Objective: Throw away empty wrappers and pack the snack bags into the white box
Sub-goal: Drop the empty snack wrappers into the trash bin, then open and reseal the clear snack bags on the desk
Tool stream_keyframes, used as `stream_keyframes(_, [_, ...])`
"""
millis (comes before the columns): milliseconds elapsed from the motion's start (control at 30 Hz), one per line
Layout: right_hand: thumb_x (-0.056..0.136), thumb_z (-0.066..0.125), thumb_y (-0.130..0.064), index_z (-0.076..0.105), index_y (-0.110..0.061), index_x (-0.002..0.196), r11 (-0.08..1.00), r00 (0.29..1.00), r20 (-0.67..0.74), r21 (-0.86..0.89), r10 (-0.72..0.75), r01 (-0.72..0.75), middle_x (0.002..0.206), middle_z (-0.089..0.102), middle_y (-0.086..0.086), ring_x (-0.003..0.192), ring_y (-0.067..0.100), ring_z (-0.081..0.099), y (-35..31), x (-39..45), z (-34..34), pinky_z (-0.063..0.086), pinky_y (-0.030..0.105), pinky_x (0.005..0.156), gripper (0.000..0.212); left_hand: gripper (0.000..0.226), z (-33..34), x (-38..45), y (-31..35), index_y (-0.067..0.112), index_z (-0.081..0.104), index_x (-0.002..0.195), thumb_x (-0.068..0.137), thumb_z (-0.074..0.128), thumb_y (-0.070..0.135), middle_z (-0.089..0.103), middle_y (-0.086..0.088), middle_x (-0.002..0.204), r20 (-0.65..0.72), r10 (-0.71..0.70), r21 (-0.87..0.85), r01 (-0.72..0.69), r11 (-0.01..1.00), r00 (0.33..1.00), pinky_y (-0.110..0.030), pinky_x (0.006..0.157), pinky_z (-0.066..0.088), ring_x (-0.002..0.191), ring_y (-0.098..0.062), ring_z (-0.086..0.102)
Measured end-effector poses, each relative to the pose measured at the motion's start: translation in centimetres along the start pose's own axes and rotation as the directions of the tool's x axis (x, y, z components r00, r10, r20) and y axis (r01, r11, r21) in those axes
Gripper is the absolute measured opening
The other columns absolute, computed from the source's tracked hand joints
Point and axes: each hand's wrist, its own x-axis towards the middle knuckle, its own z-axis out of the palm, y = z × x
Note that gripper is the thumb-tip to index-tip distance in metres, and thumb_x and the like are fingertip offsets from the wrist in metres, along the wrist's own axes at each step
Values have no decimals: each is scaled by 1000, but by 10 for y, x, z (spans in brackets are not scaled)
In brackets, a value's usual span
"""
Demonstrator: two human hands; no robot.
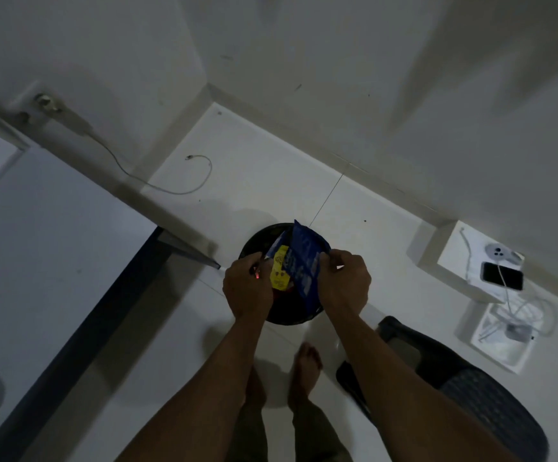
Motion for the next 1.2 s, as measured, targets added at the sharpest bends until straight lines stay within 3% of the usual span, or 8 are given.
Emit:
stream_keyframes(400, [89,67,-35,67,-17,117,996,994,88,76,-59,53,114,64,4,100,22,64,-32,-18,-40,50,32,83,33,34,-46,-20,40,14,71,111,82,76,30,67,-5,107,7,-27,-68,28,997,1000,-41,88,51,99,-23,61])
stream_keyframes(567, [87,70,-30,71,-17,106,981,979,134,140,-150,132,106,67,3,95,22,65,-61,-39,-68,50,31,88,23,30,-90,-39,61,18,72,106,79,79,30,68,-1,105,-81,-29,-176,15,984,996,-37,81,54,91,-18,63])
stream_keyframes(667, [86,71,-30,71,-15,112,972,969,159,172,-190,162,105,72,3,97,19,67,-82,-58,-81,42,20,88,30,33,-124,-49,71,18,73,105,76,80,31,69,-1,101,-142,-26,-221,-6,975,990,-30,76,54,84,-14,63])
stream_keyframes(767, [84,74,-29,73,-12,111,951,950,217,259,-226,168,100,74,5,94,19,68,-104,-84,-91,46,23,90,32,33,-167,-62,76,17,73,106,76,82,28,69,-2,95,-152,-50,-290,4,957,987,-25,74,54,80,-15,64])
stream_keyframes(833, [83,75,-28,73,-12,109,940,923,268,279,-275,198,99,74,4,92,17,68,-121,-105,-93,45,23,89,31,34,-202,-72,73,16,73,105,75,83,27,70,-1,92,-157,-82,-343,24,939,984,-31,78,58,80,-16,66])
stream_keyframes(1000, [79,79,-28,76,-21,97,898,825,390,335,-409,286,88,74,0,85,16,68,-167,-170,-72,53,38,94,19,31,-300,-99,36,16,75,102,74,84,25,74,1,89,-245,-145,-399,36,916,959,-15,74,53,79,-8,68])
stream_keyframes(1100, [77,81,-32,74,-31,85,861,728,472,373,-498,347,83,75,-5,81,17,70,-194,-222,-45,56,47,89,11,31,-365,-121,-1,17,74,102,75,83,26,72,1,90,-317,-168,-401,28,916,933,-7,67,49,73,1,64])
stream_keyframes(1200, [77,81,-31,75,-30,88,832,606,570,412,-554,373,89,75,-5,88,14,70,-217,-286,-19,58,47,88,12,27,-429,-149,-44,12,74,100,76,83,21,71,-6,85,-372,-217,-442,33,896,903,-10,67,48,71,-6,65])
